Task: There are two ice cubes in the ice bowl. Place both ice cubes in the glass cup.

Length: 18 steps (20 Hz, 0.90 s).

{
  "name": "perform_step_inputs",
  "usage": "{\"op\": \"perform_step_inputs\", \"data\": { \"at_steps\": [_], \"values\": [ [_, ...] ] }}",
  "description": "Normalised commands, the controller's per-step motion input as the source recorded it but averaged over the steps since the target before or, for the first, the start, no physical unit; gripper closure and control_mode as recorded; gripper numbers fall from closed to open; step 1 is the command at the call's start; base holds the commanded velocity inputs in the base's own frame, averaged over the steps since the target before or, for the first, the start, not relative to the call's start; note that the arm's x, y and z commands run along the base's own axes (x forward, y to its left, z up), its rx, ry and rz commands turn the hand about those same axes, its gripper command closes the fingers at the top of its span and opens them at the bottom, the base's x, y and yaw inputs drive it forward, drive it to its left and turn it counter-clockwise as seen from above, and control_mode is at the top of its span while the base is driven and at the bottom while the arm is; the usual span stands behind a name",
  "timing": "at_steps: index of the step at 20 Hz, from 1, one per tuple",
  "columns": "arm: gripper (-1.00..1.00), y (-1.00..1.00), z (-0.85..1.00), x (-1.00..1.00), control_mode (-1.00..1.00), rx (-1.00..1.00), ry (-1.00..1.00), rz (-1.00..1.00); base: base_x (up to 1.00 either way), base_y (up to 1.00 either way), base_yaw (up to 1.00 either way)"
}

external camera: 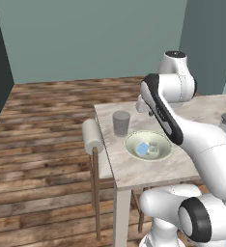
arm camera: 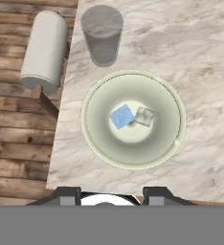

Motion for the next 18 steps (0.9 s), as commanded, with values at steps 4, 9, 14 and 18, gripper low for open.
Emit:
{"op": "perform_step_inputs", "data": {
  "at_steps": [4, 9, 14, 18],
  "values": [
    [-1.0, -0.12, -0.2, 0.09, -1.0, 0.0, 0.0, -0.02, 0.0, 0.0, 0.0],
    [-1.0, -0.36, -0.28, 0.32, -1.0, 0.01, 0.01, -0.08, 0.0, 0.0, 0.0],
    [-1.0, -0.27, -0.26, 0.42, -1.0, 0.01, 0.0, -0.08, 0.0, 0.0, 0.0],
    [-1.0, -0.01, -0.24, 0.41, -1.0, 0.01, 0.0, -0.08, 0.0, 0.0, 0.0]
  ]
}}
